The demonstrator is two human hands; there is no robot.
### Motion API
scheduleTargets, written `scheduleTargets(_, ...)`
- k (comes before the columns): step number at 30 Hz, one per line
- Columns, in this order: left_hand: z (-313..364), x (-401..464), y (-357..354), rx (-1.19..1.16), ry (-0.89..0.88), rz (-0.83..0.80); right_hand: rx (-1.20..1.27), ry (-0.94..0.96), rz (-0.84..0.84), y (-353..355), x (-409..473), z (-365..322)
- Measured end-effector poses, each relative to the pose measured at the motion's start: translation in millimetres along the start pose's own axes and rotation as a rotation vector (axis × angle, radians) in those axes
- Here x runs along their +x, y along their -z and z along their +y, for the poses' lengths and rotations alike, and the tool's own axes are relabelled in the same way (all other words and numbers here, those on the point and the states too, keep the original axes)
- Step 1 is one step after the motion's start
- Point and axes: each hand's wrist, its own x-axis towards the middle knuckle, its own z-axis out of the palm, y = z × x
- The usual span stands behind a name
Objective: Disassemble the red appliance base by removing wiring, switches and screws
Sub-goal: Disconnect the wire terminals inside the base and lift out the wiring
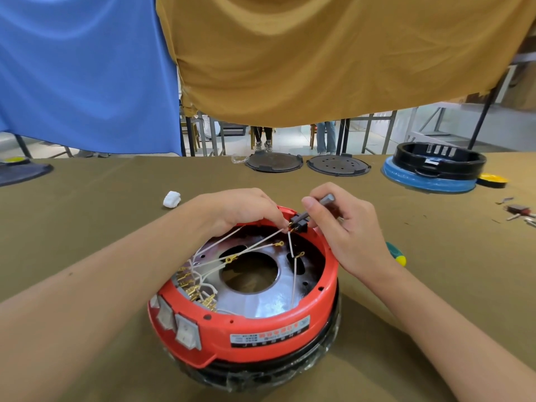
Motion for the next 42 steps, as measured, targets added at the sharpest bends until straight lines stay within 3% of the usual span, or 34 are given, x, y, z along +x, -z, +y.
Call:
scheduleTargets(11, -4.7, 2.8, -0.8, -0.056, -0.012, -0.001, -0.046, 0.066, -0.118, 4.0, 2.0, -0.7)
scheduleTargets(23, -6.5, 5.1, -1.1, -0.050, -0.028, 0.008, 0.243, -0.174, 0.030, -3.4, -0.8, 4.3)
scheduleTargets(36, -6.2, 4.2, -1.6, -0.046, -0.027, 0.011, 0.012, 0.053, -0.078, 2.3, 1.0, -3.2)
scheduleTargets(42, -5.4, 2.1, -2.2, -0.052, -0.026, 0.015, 0.186, -0.105, -0.023, -1.9, -0.6, 0.5)
